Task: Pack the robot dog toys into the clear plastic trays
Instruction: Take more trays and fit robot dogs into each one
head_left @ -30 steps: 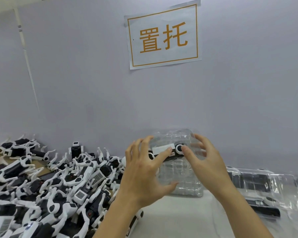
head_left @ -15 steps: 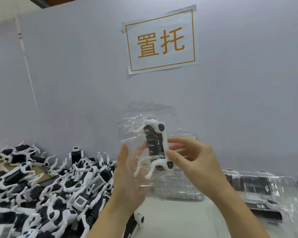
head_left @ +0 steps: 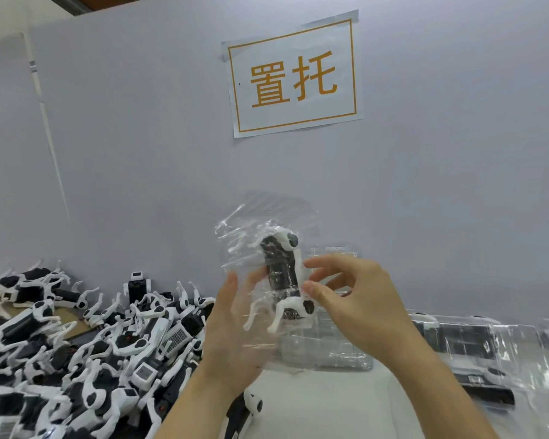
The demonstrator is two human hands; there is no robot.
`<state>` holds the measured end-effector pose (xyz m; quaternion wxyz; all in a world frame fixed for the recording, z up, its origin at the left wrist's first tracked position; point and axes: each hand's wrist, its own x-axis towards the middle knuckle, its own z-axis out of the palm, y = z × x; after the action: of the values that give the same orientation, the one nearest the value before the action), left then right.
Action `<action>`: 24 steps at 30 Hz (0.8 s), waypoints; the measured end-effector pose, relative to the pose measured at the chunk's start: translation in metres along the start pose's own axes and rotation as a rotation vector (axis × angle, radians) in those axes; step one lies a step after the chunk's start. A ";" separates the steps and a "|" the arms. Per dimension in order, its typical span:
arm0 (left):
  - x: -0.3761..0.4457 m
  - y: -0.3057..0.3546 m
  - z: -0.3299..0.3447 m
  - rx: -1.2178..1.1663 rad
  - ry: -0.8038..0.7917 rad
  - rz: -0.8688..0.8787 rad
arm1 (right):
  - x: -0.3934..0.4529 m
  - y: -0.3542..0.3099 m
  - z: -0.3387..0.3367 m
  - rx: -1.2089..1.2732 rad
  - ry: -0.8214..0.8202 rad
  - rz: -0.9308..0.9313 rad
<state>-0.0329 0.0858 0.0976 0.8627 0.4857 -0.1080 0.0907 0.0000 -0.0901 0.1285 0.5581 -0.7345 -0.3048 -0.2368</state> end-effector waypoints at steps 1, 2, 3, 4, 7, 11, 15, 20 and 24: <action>0.001 0.000 -0.001 0.092 -0.034 0.030 | 0.001 0.002 -0.003 -0.013 0.032 0.005; 0.001 -0.001 -0.004 0.200 -0.055 0.069 | 0.002 0.005 -0.006 -0.018 0.080 0.011; 0.003 -0.002 -0.007 0.313 -0.084 0.096 | 0.003 0.007 -0.011 -0.011 0.135 0.016; 0.004 -0.003 -0.009 0.437 -0.110 0.106 | 0.004 0.008 -0.016 0.005 0.192 0.023; 0.009 -0.013 -0.014 0.754 -0.136 0.063 | 0.008 0.008 -0.027 0.065 0.355 0.047; 0.012 -0.027 -0.015 1.279 -0.215 -0.006 | 0.010 0.005 -0.031 0.084 0.410 0.053; 0.012 -0.044 -0.019 1.824 -0.300 -0.144 | 0.007 0.005 -0.027 -0.039 0.279 0.083; 0.015 -0.047 -0.019 1.927 -0.324 -0.067 | 0.000 0.020 -0.030 -0.597 0.116 0.239; 0.019 -0.043 -0.017 1.941 -0.007 -0.024 | -0.004 0.027 -0.045 -0.768 -0.049 0.543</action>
<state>-0.0021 0.0791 0.0590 0.0871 0.9875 0.0164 0.1302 0.0162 -0.1394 0.1196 0.2805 -0.9463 -0.0050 -0.1605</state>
